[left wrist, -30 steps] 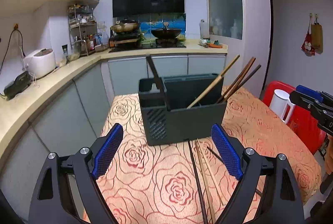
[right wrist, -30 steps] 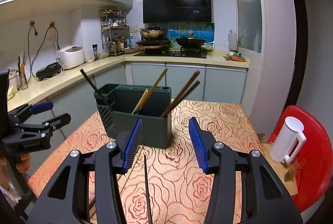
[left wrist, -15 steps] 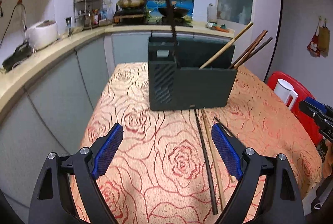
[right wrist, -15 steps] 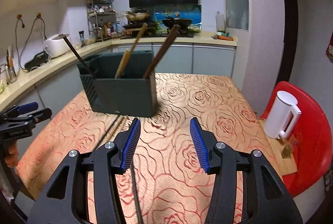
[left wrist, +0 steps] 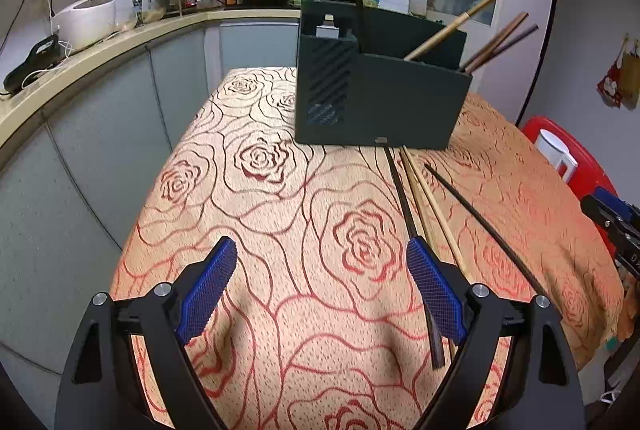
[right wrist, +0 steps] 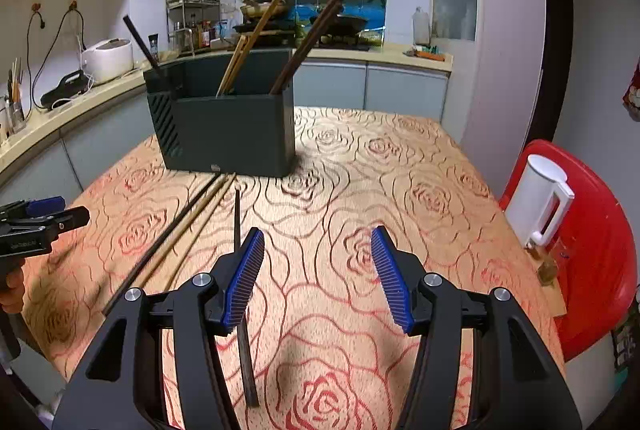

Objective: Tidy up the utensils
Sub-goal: 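Move both open tools back down toward the remaining chopsticks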

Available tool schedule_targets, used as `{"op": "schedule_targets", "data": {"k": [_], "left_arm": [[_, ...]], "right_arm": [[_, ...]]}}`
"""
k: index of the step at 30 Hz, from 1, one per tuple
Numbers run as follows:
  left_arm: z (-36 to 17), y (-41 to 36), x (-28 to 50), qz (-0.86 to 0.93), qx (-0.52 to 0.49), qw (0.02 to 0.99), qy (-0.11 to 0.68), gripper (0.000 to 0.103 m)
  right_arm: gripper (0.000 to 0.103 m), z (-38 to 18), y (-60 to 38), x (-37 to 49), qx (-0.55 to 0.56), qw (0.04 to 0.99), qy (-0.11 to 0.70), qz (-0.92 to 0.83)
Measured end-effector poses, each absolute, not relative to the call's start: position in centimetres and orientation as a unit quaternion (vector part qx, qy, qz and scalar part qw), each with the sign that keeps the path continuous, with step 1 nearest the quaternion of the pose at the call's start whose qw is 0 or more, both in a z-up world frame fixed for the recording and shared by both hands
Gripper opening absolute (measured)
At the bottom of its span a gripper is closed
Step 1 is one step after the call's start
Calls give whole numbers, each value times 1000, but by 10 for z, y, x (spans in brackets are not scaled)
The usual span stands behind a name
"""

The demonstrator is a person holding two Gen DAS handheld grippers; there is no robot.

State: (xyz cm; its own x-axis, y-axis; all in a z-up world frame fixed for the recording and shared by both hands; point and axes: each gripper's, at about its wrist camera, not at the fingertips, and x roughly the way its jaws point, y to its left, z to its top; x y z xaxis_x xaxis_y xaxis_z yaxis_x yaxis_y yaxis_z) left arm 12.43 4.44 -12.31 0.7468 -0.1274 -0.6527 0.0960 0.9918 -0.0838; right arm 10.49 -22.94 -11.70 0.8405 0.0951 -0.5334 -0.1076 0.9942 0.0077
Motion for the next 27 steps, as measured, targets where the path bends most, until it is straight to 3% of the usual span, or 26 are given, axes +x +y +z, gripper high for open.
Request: {"op": "schedule_targets", "data": {"k": [27], "left_arm": [[-160,11,81,-123,57,920,369,84]], "right_arm": [[54,-147,-236,80,-1,949,310,54]]}}
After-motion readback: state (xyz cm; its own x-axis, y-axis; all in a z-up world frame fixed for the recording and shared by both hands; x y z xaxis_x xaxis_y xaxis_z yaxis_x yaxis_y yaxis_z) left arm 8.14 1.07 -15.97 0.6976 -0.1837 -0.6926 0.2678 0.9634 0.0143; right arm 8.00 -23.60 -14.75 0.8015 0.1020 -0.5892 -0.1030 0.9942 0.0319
